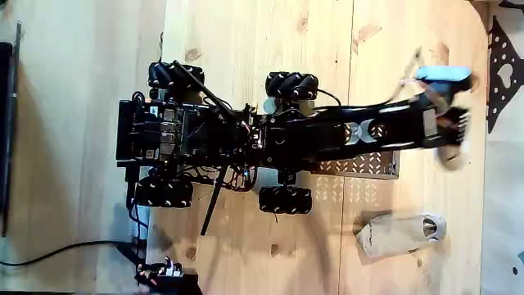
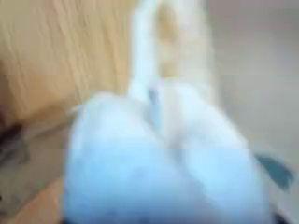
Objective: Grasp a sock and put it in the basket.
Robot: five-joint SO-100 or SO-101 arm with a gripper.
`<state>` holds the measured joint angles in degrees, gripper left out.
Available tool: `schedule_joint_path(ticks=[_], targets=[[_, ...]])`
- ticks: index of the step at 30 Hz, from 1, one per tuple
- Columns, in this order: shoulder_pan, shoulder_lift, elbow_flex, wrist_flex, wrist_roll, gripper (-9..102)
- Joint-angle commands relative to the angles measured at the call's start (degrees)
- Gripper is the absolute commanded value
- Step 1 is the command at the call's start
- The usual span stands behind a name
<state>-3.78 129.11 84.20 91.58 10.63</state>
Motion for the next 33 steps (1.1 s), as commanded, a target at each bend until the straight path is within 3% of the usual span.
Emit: schedule_joint_path(ticks=[1,5,10,15,22,28,30,33], targets=[[1.9,13.2,8.6,-1.7,-2.0,0],[2.5,15.2,20.8,-3.7,-3.3,0],[-1.5,15.6,38.5,-12.7,-2.9,0],[0.5,14.9,50.5,-17.3,-9.7,0],[4.0,14.5,53.3,-18.3,-15.8,0],[9.4,13.5,56.2,-18.2,-27.1,1],[11.2,12.2,56.2,-18.6,-27.4,29],[11.6,11.4,56.2,-21.4,-27.8,32]])
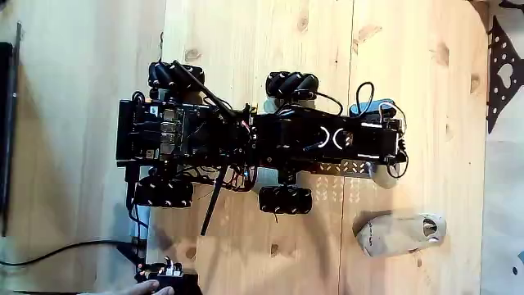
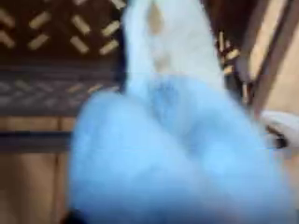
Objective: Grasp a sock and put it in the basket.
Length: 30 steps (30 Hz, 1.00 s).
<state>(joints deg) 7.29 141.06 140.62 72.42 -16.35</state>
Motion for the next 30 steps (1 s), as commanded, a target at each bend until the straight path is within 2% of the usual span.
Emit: schedule_joint_path(ticks=[1,5,7,9,12,13,15,20,25,30], targets=[[0.7,-0.6,-0.2,-3.3,-0.9,33],[0.8,-1.2,0.7,-6.2,-2.9,33],[0.6,-1.5,2.5,-8.9,-3.6,39],[0.3,-4.0,3.9,-14.2,-4.7,50],[-1.8,-5.8,4.0,-24.4,-4.4,50],[-2.6,-5.8,4.0,-27.4,-4.0,44],[-4.2,-4.0,4.2,-31.9,0.7,0],[-6.5,13.1,16.1,-34.4,11.4,0],[-4.7,24.3,27.6,-37.2,12.5,0],[-4.3,29.7,29.3,-23.6,12.4,0]])
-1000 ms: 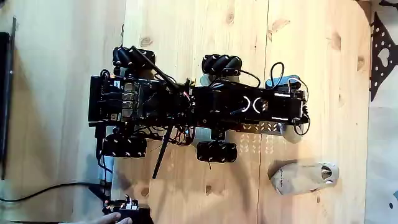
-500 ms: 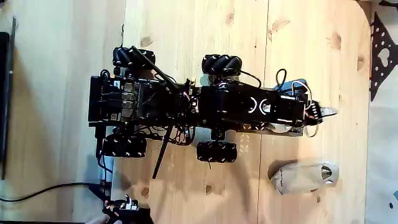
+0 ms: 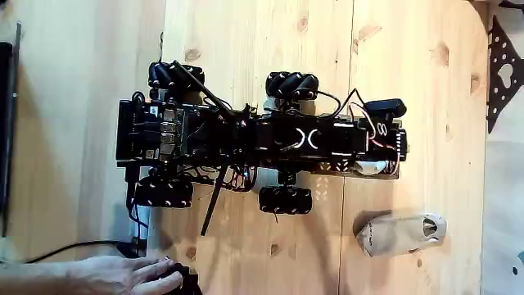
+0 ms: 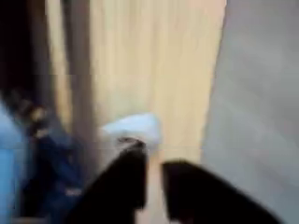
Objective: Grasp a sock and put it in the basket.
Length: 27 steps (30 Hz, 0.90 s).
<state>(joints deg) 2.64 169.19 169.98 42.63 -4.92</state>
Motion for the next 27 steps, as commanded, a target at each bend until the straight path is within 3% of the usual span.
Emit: schedule_joint_path(ticks=[1,6,13,21,27], targets=[[0.5,2.5,-0.1,10.6,1.0,0],[3.9,6.9,-0.1,32.1,-2.5,0],[2.5,6.7,-0.1,32.0,-1.2,0],[10.5,11.5,-0.1,34.7,0.0,0],[8.7,14.2,-0.1,36.0,0.0,0]])
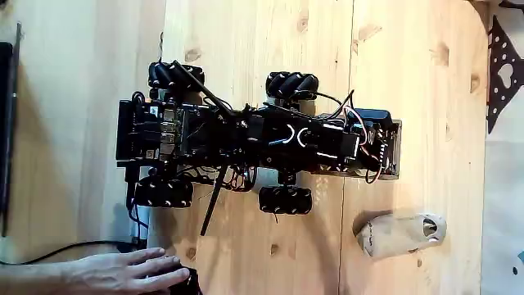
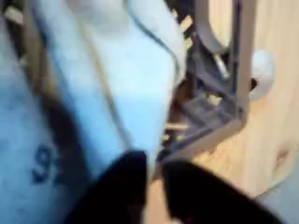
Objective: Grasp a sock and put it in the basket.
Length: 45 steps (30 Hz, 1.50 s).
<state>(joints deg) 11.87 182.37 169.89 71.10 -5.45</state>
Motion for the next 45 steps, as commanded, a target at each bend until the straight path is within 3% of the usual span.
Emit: schedule_joint_path(ticks=[1,23,34,45], targets=[[-0.6,2.7,0.0,8.4,0.5,0],[-13.9,3.8,0.0,9.0,0.0,0],[-5.5,3.7,0.0,9.0,0.4,0],[-5.0,3.7,0.0,9.0,0.4,0]])
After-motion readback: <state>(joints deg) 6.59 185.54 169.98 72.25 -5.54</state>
